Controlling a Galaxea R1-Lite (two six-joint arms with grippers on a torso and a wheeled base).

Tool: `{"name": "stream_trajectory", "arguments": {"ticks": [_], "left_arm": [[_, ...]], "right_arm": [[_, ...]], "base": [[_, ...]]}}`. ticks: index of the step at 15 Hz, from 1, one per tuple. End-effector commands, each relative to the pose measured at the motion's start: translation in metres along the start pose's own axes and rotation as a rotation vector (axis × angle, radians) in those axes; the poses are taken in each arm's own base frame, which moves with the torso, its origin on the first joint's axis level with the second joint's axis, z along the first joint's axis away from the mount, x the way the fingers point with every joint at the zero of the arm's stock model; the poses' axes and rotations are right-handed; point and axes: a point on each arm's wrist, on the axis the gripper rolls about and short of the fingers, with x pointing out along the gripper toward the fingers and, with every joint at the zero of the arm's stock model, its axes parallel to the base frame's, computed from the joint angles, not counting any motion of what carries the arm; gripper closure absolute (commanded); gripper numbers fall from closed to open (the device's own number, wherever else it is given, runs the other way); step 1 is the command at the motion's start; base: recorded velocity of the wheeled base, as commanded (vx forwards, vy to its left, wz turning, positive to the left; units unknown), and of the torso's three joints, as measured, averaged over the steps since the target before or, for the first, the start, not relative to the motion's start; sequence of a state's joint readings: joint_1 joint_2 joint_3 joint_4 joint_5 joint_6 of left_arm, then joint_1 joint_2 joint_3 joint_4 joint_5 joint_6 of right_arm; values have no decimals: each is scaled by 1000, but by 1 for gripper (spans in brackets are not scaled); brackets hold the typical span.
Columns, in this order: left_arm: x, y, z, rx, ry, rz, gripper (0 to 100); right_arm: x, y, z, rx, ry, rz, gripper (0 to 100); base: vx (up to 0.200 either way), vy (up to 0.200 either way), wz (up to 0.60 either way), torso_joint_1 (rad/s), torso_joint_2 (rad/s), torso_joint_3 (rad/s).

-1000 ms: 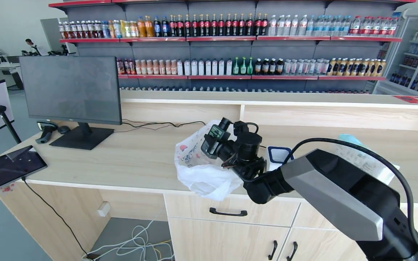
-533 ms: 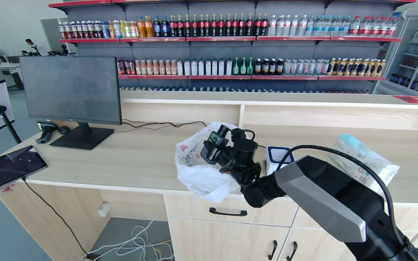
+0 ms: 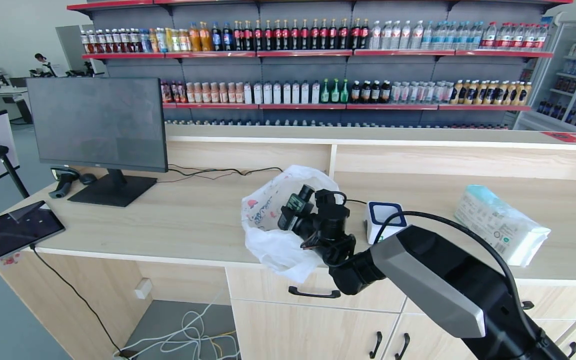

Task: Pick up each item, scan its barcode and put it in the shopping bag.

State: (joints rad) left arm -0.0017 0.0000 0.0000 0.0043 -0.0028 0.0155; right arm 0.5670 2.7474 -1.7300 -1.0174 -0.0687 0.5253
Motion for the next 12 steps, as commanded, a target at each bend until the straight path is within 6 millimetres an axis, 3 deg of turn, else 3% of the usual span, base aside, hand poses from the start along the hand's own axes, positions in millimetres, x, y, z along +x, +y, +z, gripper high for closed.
{"name": "stream_trajectory", "arguments": {"ticks": [1,3,4,12], "left_arm": [[0,0,0,0,-1,0,0],[0,0,0,0,0,0,0],[0,0,0,1,-1,0,0],[0,0,0,1,0,-3,0]], "right_arm": [[4,-4,-5,-2,-9,-7,100],[6,-3,-5,-2,-11,-4,100],[6,-3,-6,-2,-7,-6,0],[6,-4,-4,-15,-29,-27,0]], "base": [[0,0,0,0,0,0],[0,0,0,0,0,0],[0,0,0,0,0,0],[0,0,0,0,0,0]]}}
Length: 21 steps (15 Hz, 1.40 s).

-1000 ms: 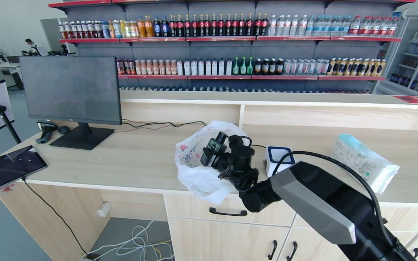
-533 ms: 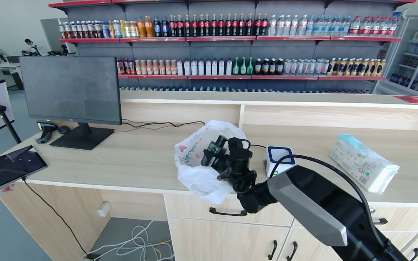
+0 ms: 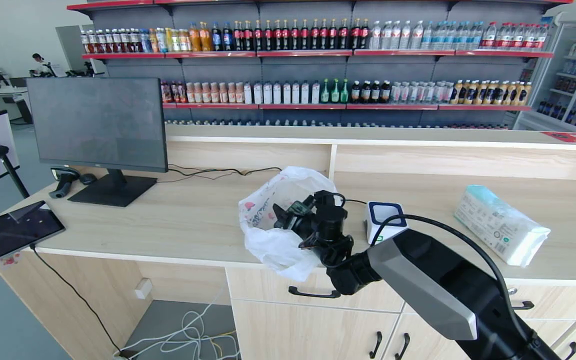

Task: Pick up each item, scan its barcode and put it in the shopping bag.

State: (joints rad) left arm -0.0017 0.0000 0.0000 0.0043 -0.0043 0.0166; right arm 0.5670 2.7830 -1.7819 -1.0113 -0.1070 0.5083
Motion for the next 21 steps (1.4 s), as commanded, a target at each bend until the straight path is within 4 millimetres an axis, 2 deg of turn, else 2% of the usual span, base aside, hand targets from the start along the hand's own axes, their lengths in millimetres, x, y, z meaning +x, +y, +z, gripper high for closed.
{"name": "stream_trajectory", "arguments": {"ticks": [1,3,8,10,15,18,21], "left_arm": [[0,0,0,0,0,0,0],[0,0,0,0,0,0,0],[0,0,0,0,0,0,0],[0,0,0,0,0,0,0],[0,0,0,-1,-1,0,0],[0,0,0,-1,0,0,0],[0,0,0,-1,0,1,0]], "right_arm": [[0,-4,4,-13,-15,-26,0],[0,-9,6,-36,-24,-48,0],[1,-9,27,-140,-74,-46,0],[-1,-7,29,-149,-103,-32,0],[-14,-1,42,-169,-148,-12,0],[-27,24,77,-164,-187,19,0],[-55,45,118,-195,-215,38,0]], "base": [[0,0,0,0,0,0],[0,0,0,0,0,0],[0,0,0,0,0,0],[0,0,0,0,0,0],[0,0,0,0,0,0],[0,0,0,0,0,0],[0,0,0,0,0,0]]}}
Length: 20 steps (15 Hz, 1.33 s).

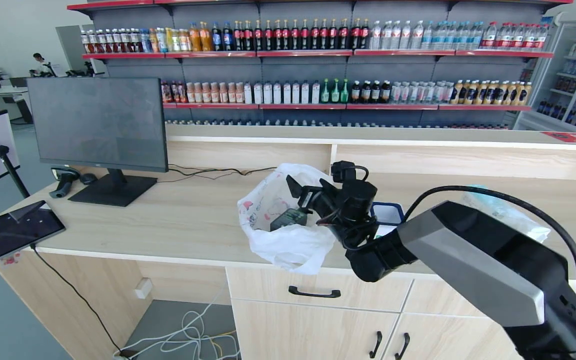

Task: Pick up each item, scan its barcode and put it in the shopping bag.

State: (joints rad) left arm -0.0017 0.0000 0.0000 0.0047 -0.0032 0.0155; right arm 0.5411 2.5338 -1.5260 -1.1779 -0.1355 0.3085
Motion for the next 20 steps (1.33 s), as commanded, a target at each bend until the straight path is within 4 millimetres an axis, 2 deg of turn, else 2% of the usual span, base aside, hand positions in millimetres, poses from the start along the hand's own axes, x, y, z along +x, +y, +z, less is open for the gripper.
{"name": "stream_trajectory", "arguments": {"ticks": [1,2,3,5,6,9,10,11,12,13,17,20], "left_arm": [[0,0,0,0,0,0,0],[0,0,0,0,-2,0,0],[0,0,0,6,1,-1,0],[0,0,0,12,1,-1,0],[0,0,0,11,0,-1,0],[0,0,0,11,0,-1,0],[0,0,0,14,0,-1,0],[0,0,0,14,0,-1,0],[0,0,0,14,1,-1,0],[0,0,0,14,1,-1,0],[0,0,0,14,1,-1,0],[0,0,0,14,1,-1,0]], "right_arm": [[-28,17,62,-35,-65,27,0],[-48,25,75,-54,-70,41,0],[-77,34,82,-77,-50,58,0],[-140,41,86,-124,15,92,0],[-166,39,87,-151,23,100,0],[-225,31,93,-260,65,101,0],[-262,24,99,-307,110,103,0],[-278,20,101,-318,128,101,0],[-287,19,106,-325,115,102,0],[-286,18,112,-337,89,94,0],[-270,20,119,-363,34,87,0],[-269,20,116,-326,48,110,0]], "base": [[0,0,0,0,0,0],[0,0,0,0,0,0],[0,0,0,0,0,0],[0,0,0,0,0,0],[0,0,0,0,0,0],[0,0,0,0,0,0],[0,0,0,0,0,0],[0,0,0,0,0,0],[0,0,0,0,0,0],[0,0,0,0,0,0],[0,0,0,0,0,0],[0,0,0,0,0,0]]}}
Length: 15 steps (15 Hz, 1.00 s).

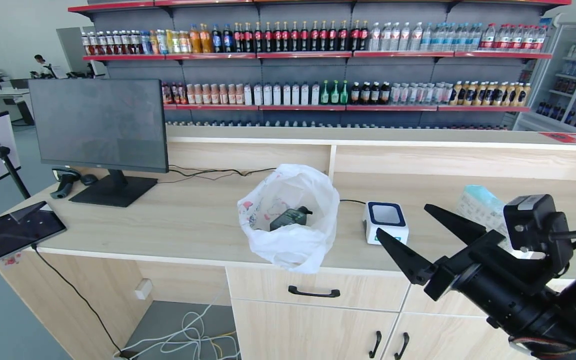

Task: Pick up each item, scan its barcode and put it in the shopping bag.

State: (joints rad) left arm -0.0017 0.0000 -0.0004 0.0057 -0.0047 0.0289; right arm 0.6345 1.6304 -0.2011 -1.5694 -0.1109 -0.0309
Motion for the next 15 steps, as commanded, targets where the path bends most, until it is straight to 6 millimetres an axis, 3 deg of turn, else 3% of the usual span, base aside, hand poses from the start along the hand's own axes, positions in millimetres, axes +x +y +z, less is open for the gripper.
{"name": "stream_trajectory", "arguments": {"ticks": [1,8,11,15], "left_arm": [[0,0,0,0,1,0,0],[0,0,0,2,1,-1,0],[0,0,0,-1,1,-1,0],[0,0,0,-12,-1,2,0]], "right_arm": [[6,0,1,7,-12,2,0],[5,1,-7,7,27,19,0],[-3,0,-16,12,78,16,0],[-4,0,-18,5,87,18,0]], "base": [[0,0,0,0,0,0],[0,0,0,0,0,0],[0,0,-600,-1,4,2],[0,0,0,0,0,0]]}}
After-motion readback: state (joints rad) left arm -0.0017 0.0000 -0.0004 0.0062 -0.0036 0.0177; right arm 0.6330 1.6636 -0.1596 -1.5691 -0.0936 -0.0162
